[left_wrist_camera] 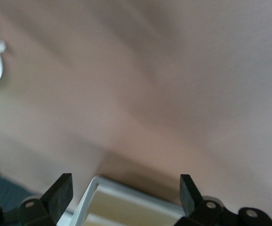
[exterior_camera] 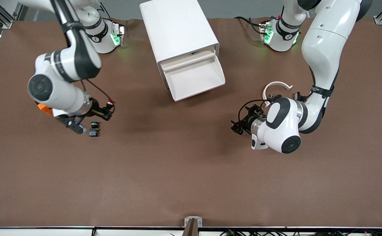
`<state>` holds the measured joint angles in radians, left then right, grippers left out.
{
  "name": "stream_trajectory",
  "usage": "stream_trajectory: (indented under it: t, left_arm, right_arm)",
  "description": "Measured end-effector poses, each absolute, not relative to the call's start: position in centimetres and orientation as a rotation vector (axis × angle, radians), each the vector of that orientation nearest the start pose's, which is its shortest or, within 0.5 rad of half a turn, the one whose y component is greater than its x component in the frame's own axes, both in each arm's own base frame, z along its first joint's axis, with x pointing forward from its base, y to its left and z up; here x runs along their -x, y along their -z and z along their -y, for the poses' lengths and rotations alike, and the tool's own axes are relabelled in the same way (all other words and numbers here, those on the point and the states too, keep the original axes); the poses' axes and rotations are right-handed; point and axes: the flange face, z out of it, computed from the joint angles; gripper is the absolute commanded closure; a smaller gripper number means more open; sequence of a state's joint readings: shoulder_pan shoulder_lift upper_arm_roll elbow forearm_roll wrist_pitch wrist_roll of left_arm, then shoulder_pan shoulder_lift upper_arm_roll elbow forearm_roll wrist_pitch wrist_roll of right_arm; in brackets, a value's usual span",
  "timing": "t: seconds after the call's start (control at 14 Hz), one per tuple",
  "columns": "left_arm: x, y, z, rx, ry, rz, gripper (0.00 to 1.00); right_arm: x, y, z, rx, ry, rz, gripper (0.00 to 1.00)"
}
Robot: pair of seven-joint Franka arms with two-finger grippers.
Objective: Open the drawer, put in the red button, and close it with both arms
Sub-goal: 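Carry the red button over the open drawer and release it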
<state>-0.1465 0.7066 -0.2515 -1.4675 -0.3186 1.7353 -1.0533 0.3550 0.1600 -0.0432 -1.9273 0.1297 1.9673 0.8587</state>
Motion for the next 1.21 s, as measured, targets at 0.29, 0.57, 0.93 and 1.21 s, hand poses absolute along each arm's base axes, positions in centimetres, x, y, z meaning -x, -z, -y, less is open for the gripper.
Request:
stream_trajectory:
  t: [0.29,0.57,0.93,1.21]
  left_arm:
    - [-63.6,-28.5,26.6,2.986,-0.784,1.211,0.0]
    - [-63.6,-30.8,28.0,3.062,-0.598,1.05,0.0]
    - [-62.6,-35.7,31.2,3.142,-0.328,0.837,0.0]
    - [-60.8,-35.9,33.5,3.183,-0.236,0.747,0.0]
  right_arm:
    - [-51.0,-45.2,-27.7,2.922,-0.219,-1.065,1.0]
    - [-46.5,-46.6,-35.4,2.889,-0.182,-1.177,1.0]
    - [-41.3,-46.4,-43.0,2.82,-0.114,-1.259,1.0]
    - [-38.6,-43.8,-47.2,2.805,-0.048,-1.303,1.0]
